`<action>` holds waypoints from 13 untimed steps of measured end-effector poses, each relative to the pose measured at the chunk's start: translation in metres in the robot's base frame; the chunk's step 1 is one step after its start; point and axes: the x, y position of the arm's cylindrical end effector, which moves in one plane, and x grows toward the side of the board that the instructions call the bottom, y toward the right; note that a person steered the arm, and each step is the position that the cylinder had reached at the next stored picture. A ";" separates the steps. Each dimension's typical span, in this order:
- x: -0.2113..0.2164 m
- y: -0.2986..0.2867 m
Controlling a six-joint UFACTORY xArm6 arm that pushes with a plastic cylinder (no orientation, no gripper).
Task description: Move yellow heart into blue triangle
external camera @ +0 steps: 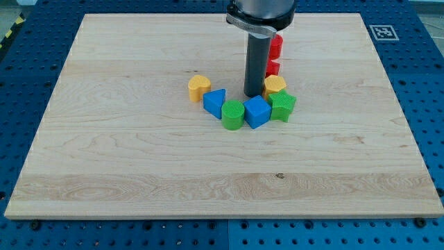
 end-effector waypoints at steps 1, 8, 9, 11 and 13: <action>-0.001 -0.030; -0.029 -0.140; -0.024 -0.142; -0.011 -0.135; 0.003 -0.148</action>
